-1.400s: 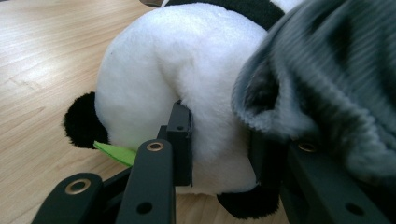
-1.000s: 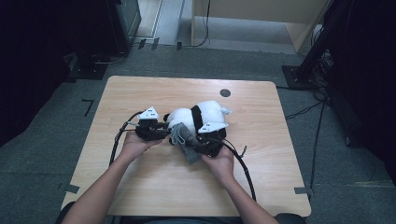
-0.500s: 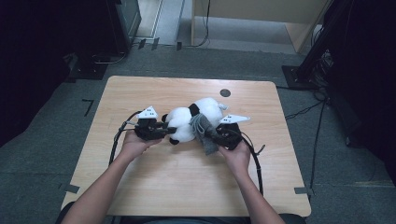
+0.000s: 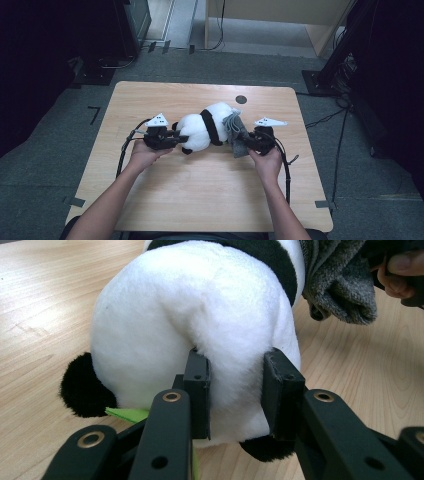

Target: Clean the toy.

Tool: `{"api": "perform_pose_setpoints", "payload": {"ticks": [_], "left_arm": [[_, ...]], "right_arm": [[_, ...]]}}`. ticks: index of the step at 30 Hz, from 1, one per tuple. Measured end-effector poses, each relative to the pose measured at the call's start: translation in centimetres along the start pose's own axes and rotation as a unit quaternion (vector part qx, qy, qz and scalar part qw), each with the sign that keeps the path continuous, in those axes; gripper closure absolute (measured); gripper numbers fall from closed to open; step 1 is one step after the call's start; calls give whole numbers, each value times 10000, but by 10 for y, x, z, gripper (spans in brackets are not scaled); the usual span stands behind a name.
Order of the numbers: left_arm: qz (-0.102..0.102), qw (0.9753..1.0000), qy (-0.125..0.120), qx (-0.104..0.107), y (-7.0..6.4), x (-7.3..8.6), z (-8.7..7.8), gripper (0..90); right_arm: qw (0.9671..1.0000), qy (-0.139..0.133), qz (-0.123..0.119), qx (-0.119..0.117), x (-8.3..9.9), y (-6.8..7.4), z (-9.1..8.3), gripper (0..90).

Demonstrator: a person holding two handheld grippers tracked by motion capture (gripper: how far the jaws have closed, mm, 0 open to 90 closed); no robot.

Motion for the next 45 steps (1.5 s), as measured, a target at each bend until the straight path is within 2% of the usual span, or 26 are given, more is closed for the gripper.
{"api": "perform_pose_setpoints", "payload": {"ticks": [5, 10, 12, 15, 16, 18, 20, 22, 24, 28, 31, 37, 42, 45], "left_arm": [[-20, 10000, -4, -1, 1, 0, 0, 690], [-24, 10000, 7, 2, 2, 1, -1, 693], [2, 10000, 24, -9, 3, 1, -2, 694], [-4, 10000, 13, -6, 3, 1, -2, 695], [-2, 10000, 12, -7, 3, 1, -2, 695], [4, 10000, 21, -5, 3, 1, -2, 695], [9, 10000, 43, 5, 3, 2, -2, 696], [11, 10000, 45, 18, 3, 2, -2, 696], [32, 10000, 39, 20, 2, 2, -2, 696], [7, 10000, 39, 16, 3, 2, -2, 696], [-5, 10000, 32, -15, 4, 2, -3, 697], [-74, 10000, -16, -28, 7, 2, -5, 703], [-69, 10000, -34, -31, 8, 1, -6, 703], [-103, 9999, -45, -38, 9, 1, -6, 704]], "right_arm": [[9998, -19, 52, 172, 2, -11, 1, 770], [9982, 29, 319, 499, 5, -29, -3, 771], [9979, -139, 413, 482, 0, -30, -8, 771], [9970, -547, 496, 232, -12, -20, -18, 771], [9969, -599, 493, 133, -13, -15, -18, 772], [9983, -442, 375, 34, -9, -5, -11, 772], [9995, -243, 169, 114, -2, 0, -1, 772], [9995, -245, 124, 149, 1, -1, 3, 774], [9995, -219, 181, 147, 5, -3, 4, 776], [9990, 80, 304, 310, 19, -7, 12, 779], [9987, 176, 362, 305, 24, -9, 16, 779], [9963, 619, 500, 320, 37, -14, 24, 777], [9943, 818, 605, 321, 43, -19, 27, 773], [9932, 856, 722, 330, 40, -22, 24, 772]]}}
Point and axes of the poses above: each handheld gripper's, and its own axes: z roughly forward along the jaws, x roughly out of its underside, y roughly to its left, the point moved 7 cm from there along z, roughly forward along the jaws, and after that the axes turned 4 degrees about -y, right-handed, at the moved point
